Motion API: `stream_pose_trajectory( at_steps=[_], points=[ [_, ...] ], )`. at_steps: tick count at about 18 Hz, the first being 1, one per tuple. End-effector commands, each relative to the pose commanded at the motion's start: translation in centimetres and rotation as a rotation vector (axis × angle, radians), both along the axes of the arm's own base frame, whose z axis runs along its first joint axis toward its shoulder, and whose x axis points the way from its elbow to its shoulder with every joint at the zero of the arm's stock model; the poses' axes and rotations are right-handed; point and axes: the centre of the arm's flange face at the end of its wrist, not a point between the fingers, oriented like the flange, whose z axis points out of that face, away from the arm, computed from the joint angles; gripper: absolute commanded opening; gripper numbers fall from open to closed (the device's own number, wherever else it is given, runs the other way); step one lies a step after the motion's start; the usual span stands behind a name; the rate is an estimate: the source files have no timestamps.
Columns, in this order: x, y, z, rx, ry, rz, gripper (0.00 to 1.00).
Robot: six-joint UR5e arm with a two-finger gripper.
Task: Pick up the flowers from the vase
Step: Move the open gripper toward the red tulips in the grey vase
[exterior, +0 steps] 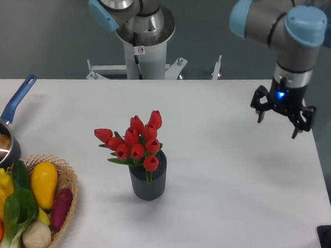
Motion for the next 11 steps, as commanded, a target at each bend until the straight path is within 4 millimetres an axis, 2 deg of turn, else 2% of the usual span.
stream_pose_trajectory(
  at_steps=[4, 8, 9, 11],
  points=[
    [0.0, 0.0, -1.3, -0.005, -0.019, -0.003, 1.00],
    [3.2, -0.7, -6.8, -0.019, -0.087, -0.003, 1.00],
    [3.7, -0.7, -7.4, -0.021, -0.101, -0.005, 1.00],
    [4.9, 0.8, -7.9, -0.027, -0.114, -0.037, 1.00]
  ],
)
